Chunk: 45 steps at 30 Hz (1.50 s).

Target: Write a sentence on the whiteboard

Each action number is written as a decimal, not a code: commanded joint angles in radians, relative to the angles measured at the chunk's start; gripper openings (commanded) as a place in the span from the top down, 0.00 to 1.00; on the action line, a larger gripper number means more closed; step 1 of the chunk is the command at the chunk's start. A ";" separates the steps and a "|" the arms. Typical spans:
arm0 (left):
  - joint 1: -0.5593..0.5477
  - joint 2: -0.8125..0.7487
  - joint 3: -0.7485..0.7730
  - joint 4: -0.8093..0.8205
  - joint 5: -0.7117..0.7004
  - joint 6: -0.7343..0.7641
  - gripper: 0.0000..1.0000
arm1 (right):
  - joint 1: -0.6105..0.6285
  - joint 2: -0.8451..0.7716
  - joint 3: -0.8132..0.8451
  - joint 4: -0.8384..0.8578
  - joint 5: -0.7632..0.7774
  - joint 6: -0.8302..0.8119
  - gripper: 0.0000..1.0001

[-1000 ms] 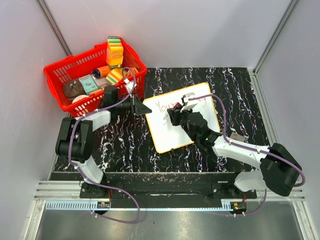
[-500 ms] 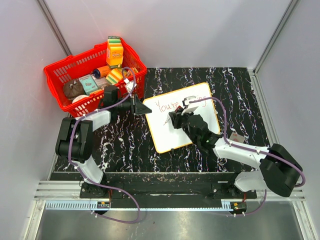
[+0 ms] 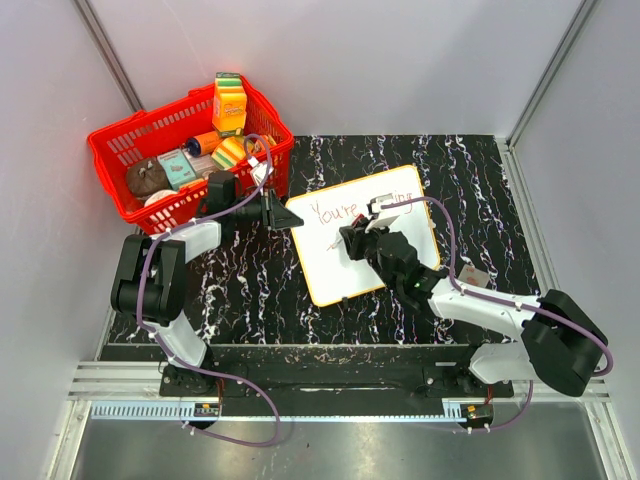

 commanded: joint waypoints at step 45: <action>-0.060 0.040 -0.035 -0.072 -0.071 0.215 1.00 | -0.033 -0.026 0.094 -0.034 0.062 -0.055 1.00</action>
